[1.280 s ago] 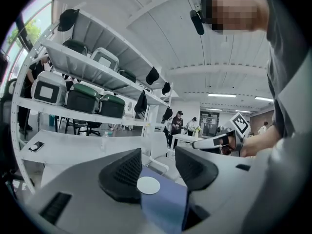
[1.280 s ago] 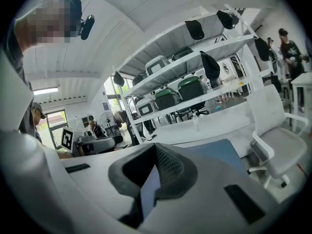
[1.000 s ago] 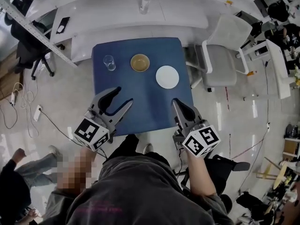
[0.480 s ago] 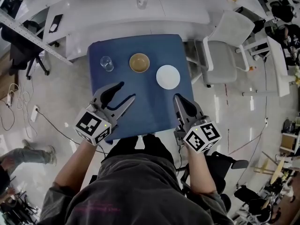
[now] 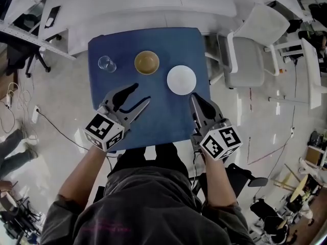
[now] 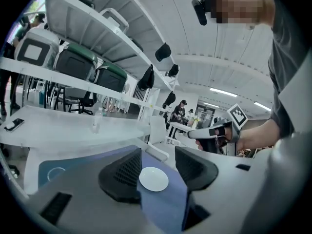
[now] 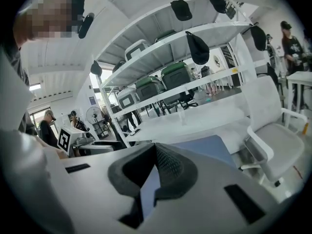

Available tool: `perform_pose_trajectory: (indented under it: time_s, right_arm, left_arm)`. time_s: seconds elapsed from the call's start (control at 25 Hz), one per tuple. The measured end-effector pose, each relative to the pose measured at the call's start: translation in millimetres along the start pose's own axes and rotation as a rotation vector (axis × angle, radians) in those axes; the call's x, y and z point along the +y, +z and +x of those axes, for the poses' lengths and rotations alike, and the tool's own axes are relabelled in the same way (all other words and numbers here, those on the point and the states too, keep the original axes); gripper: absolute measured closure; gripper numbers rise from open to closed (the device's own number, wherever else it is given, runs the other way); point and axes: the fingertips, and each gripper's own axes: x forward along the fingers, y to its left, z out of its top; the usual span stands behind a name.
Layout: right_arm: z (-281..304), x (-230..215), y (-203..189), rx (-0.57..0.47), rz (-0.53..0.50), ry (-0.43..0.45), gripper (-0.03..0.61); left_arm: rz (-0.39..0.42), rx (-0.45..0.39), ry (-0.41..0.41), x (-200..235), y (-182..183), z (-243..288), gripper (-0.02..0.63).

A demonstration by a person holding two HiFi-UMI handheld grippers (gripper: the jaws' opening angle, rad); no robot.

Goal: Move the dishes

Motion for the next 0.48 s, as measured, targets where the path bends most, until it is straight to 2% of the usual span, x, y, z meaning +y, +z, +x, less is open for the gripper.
perform_pose_trajectory:
  time_s: [0.48]
  right_arm:
    - [17.7,-87.7,-34.3,0.096,0.036,0.027,0.577]
  left_arm:
    - [-0.179,0.142,0.031,20.2,-90.7,100.6,0.410]
